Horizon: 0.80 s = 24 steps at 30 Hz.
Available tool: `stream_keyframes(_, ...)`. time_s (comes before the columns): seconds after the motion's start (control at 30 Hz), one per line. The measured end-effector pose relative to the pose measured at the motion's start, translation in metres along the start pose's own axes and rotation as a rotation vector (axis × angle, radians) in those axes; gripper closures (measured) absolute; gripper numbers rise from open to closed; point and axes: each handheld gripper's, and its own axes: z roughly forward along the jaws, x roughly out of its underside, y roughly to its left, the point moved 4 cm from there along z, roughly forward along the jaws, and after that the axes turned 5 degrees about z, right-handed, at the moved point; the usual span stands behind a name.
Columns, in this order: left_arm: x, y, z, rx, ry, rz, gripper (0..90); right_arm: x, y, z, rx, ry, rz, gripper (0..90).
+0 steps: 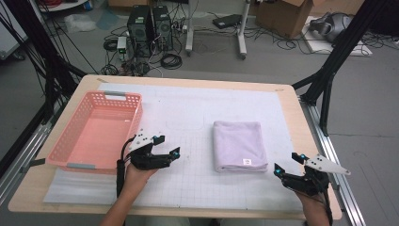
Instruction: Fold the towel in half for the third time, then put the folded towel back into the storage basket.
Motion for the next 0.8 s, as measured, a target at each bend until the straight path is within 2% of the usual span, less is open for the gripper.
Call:
stream_keyframes(0.43, 0.0002, 0.0015, 0.0000, -0.006, 0.001, -0.006, 21.0, 0.0025, 0.0015, 0.0024, -0.001, 0.023, -0.008, 18.6)
stream_keyframes(0.63, 0.0034, 0.0035, 0.0024, -0.008, 0.020, -0.018, 21.8, 0.0054, 0.0004, 0.0054, -0.005, 0.040, -0.006, 18.6)
stream_keyframes(0.8, 0.0040, 0.0017, 0.0020, -0.012, 0.023, -0.011, 21.8, 0.0058, 0.0016, 0.0054, -0.007, 0.043, -0.006, 18.6)
